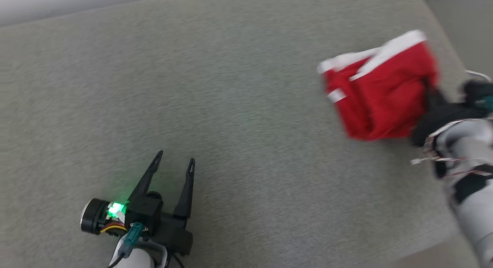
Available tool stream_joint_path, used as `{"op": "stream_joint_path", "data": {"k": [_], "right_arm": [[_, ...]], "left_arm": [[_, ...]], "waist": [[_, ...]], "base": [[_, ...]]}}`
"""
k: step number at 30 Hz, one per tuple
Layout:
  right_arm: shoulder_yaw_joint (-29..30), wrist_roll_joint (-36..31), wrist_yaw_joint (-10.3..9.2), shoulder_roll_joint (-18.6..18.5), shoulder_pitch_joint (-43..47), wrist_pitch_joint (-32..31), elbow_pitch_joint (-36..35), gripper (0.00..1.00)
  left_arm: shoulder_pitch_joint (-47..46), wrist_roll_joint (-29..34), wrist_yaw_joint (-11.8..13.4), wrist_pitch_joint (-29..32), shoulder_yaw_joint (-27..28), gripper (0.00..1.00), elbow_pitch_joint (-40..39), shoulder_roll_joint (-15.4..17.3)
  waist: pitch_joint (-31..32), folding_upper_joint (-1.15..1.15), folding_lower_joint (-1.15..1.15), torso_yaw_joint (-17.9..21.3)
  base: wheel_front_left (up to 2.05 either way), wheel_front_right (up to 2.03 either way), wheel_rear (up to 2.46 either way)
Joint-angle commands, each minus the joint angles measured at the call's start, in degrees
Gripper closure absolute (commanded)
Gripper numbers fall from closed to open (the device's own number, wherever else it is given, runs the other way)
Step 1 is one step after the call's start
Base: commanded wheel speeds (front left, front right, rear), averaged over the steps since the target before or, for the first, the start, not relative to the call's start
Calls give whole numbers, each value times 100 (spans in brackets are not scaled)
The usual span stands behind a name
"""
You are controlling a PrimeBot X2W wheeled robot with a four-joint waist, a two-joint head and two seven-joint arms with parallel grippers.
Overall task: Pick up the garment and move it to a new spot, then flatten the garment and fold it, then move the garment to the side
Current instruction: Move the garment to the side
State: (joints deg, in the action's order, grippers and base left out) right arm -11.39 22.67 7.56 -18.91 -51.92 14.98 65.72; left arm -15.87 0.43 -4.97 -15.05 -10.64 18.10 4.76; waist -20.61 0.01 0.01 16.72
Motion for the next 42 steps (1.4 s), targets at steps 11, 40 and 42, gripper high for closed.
{"op": "stream_joint_path", "data": {"k": [11, 40, 42], "right_arm": [[1385, -756, -15, -1389, -555, 27, 682, 100], [1916, -1998, -15, 494, 1027, 15, -2053, 0], [1697, -1863, -15, 600, 1253, 15, -2185, 0]], "left_arm": [[-89, -152, 145, -17, -4, 0, -150, -26], [400, -407, 285, -19, 341, 0, 35, -141], [485, -429, 284, -19, 389, 0, 74, -150]], "waist": [[-606, -1, -1, -1328], [427, -1, -1, -1286], [529, -1, -1, -1331]], "base": [[0, 0, 0], [0, 0, 0], [0, 0, 0]]}}
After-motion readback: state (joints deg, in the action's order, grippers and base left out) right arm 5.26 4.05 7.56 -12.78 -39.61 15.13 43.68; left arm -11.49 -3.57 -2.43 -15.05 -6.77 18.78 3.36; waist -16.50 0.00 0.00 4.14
